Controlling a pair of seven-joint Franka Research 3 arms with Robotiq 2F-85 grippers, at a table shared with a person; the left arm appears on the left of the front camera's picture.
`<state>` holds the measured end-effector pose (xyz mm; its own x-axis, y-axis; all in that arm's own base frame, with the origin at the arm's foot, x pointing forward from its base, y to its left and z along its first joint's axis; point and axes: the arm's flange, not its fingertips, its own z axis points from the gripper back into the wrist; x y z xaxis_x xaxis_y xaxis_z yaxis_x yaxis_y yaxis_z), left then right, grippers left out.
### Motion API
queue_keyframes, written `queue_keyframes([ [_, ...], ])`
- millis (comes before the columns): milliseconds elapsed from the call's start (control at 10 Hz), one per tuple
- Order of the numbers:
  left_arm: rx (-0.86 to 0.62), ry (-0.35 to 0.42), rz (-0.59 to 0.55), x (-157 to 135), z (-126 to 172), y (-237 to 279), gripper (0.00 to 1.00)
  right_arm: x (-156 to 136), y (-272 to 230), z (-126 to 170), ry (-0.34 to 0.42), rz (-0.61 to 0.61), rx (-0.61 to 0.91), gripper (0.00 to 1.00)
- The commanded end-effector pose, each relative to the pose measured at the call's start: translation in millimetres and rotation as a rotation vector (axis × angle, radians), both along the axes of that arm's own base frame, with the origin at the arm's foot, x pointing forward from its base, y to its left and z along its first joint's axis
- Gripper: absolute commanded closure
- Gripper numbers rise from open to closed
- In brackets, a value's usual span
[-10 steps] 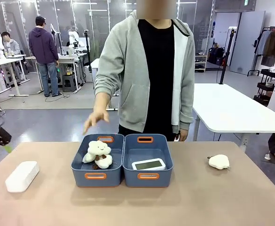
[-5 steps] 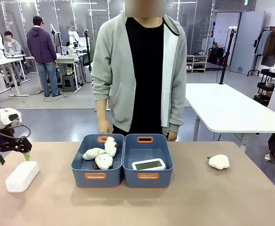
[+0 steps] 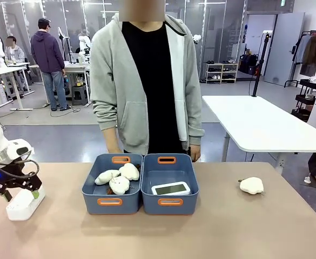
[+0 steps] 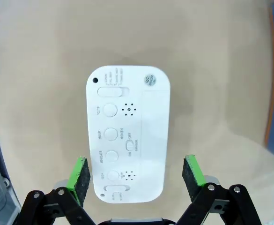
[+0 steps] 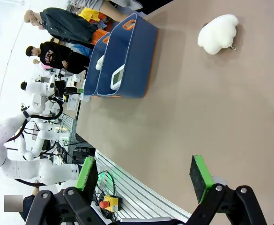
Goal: Sort the digital clocks into the basket.
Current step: Pick up the Digital clock from the table and place it into the empty Plastic storage basket.
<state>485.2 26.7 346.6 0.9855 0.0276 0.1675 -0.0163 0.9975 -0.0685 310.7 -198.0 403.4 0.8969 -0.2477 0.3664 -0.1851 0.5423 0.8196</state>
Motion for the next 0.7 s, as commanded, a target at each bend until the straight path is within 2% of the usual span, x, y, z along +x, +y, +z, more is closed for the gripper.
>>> queue_keyframes([
  [0,0.047,-0.019,-0.058,-2.3,-11.1,-3.1,0.0,0.2,1.3,1.1,0.005,0.003,0.001,0.0],
  [200,0.038,0.018,-0.089,-5.7,-31.1,-8.7,0.0,0.2,1.3,1.1,0.005,0.003,0.001,0.0],
  [400,0.041,-0.022,-0.047,-2.7,-35.4,-4.8,0.0,0.2,1.3,1.1,0.005,0.003,0.001,0.0],
  [500,0.069,-0.044,-0.052,0.0,-37.1,-1.2,0.57,0.2,1.3,1.1,0.005,0.003,0.001,0.0],
  [600,0.071,-0.03,-0.038,0.2,-40.1,-0.7,0.59,0.2,1.3,1.1,0.005,0.003,0.001,0.0],
])
